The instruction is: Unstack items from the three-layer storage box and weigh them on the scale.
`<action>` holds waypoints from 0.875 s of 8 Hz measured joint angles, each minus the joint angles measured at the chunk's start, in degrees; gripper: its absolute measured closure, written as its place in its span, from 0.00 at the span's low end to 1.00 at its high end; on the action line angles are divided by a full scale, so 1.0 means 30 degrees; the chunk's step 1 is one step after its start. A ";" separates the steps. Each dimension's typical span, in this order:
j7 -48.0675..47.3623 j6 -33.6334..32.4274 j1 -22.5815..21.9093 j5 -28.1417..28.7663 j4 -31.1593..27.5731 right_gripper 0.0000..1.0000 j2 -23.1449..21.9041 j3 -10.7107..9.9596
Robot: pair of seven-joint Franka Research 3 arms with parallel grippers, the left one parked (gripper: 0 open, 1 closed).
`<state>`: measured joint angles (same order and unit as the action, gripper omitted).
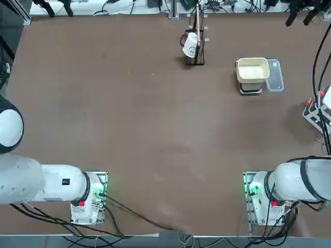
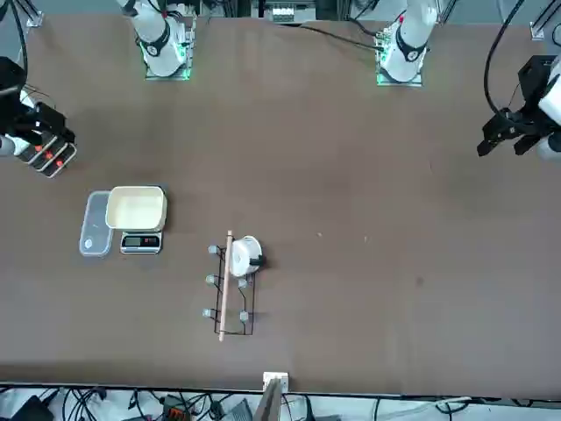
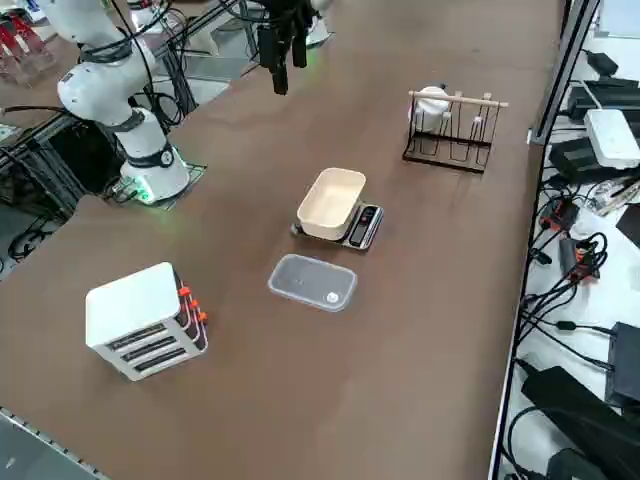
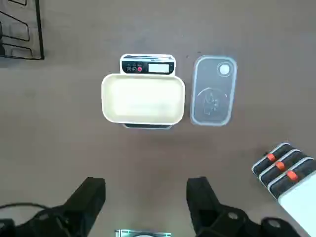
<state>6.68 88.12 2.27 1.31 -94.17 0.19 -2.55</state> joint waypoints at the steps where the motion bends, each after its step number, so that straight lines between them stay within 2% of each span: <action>1: -0.0256 0.0000 -0.0016 0.0000 -0.0001 0.00 0.0013 0.0032; 4: -0.0650 -0.0004 -0.0053 0.0000 -0.0006 0.00 0.0202 0.0185; 7: -0.0795 -0.0051 0.0059 -0.0143 0.0110 0.00 0.0722 -0.0017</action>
<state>4.29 87.97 2.45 0.88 -93.84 2.35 -2.61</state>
